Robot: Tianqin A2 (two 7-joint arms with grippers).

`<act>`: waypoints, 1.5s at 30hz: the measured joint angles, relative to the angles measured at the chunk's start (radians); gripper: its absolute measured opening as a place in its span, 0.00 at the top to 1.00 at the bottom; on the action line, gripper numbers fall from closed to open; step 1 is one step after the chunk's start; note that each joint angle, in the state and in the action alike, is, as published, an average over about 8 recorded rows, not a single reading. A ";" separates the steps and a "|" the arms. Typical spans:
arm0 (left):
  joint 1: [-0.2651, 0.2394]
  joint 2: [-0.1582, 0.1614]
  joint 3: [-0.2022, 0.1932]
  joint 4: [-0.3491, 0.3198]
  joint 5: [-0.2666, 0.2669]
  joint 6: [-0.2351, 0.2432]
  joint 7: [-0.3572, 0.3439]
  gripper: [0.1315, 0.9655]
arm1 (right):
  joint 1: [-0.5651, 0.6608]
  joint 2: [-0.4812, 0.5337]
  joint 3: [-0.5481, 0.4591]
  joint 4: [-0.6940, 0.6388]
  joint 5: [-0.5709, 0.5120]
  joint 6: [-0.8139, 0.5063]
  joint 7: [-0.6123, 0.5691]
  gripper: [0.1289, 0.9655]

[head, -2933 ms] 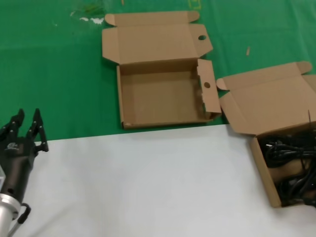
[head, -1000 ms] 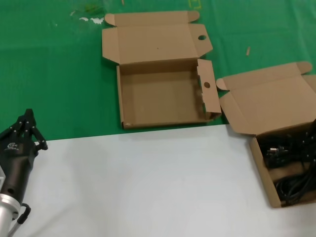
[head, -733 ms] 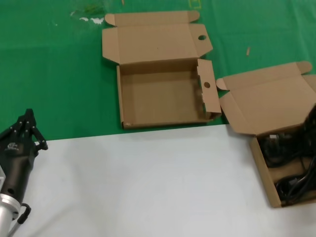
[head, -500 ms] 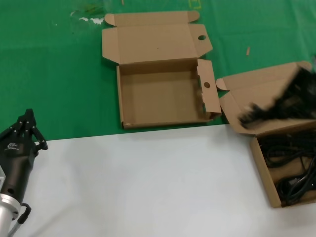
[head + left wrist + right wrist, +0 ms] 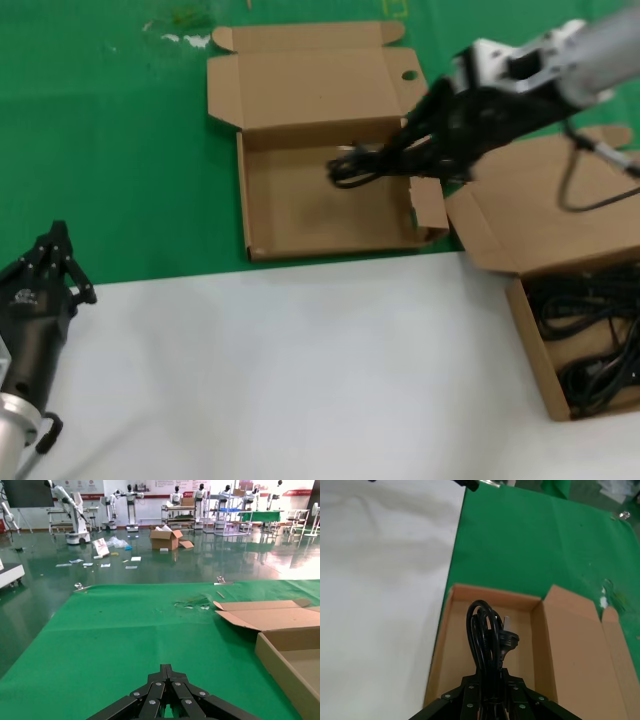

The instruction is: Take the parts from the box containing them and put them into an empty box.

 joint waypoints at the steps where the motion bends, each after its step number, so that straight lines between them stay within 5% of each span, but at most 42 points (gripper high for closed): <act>1: 0.000 0.000 0.000 0.000 0.000 0.000 0.000 0.99 | 0.004 -0.026 0.001 -0.042 -0.003 0.021 -0.021 0.91; 13: 0.000 0.000 0.000 0.000 0.000 0.000 0.000 0.99 | 0.085 -0.281 0.047 -0.546 -0.013 0.263 -0.278 0.91; 20: 0.000 0.000 0.000 0.000 0.000 0.000 0.000 0.99 | 0.105 -0.340 0.087 -0.685 -0.003 0.338 -0.356 0.89; 35: 0.000 0.000 0.000 0.000 0.000 0.000 0.000 0.99 | 0.104 -0.313 0.179 -0.693 0.045 0.292 -0.357 0.67; 39: 0.000 0.000 0.000 0.000 0.000 0.000 0.000 0.99 | 0.060 -0.266 0.208 -0.600 0.076 0.233 -0.308 0.67; 45: 0.000 0.000 0.000 0.000 0.000 0.000 0.000 0.99 | -0.032 -0.191 0.238 -0.428 0.121 0.157 -0.207 0.50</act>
